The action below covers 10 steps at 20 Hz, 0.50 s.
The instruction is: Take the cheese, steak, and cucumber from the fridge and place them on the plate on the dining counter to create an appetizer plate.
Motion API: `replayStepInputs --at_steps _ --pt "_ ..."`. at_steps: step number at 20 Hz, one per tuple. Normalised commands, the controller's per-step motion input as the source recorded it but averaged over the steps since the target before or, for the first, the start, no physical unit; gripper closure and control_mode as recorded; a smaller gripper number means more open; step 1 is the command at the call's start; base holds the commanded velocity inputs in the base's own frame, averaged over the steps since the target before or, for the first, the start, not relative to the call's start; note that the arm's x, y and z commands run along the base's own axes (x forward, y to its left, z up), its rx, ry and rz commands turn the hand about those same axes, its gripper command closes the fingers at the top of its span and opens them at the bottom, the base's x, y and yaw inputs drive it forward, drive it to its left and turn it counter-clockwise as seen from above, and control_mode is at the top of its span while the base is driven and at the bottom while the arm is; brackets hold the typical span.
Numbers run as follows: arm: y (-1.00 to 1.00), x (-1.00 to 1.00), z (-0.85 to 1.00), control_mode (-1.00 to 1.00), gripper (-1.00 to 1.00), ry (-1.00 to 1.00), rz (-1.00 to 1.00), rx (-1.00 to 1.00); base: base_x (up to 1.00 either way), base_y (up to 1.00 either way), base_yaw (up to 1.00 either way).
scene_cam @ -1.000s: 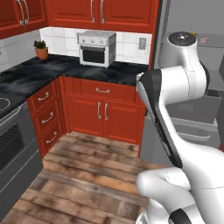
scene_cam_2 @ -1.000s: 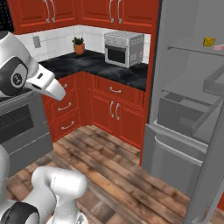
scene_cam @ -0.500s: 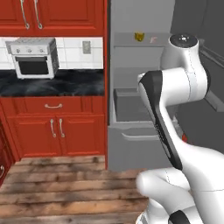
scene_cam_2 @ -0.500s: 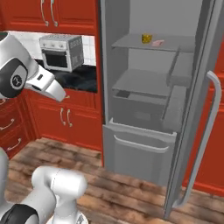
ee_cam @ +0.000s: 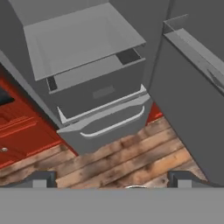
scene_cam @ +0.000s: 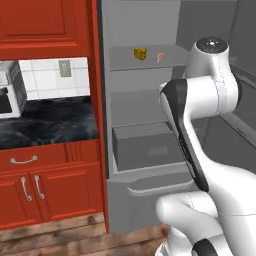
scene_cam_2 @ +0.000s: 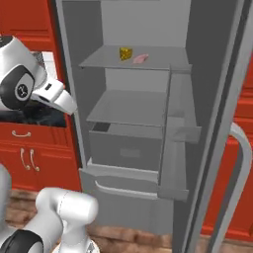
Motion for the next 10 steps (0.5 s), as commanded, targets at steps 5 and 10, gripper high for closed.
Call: replayStepInputs --at_steps 5,10 --pt "0.00 0.00 0.00 1.00 -1.00 0.00 0.00 0.00 1.00 0.00 -0.17" --pt "0.00 0.00 0.00 1.00 -1.00 0.00 0.00 0.00 0.90 0.00 -0.05"
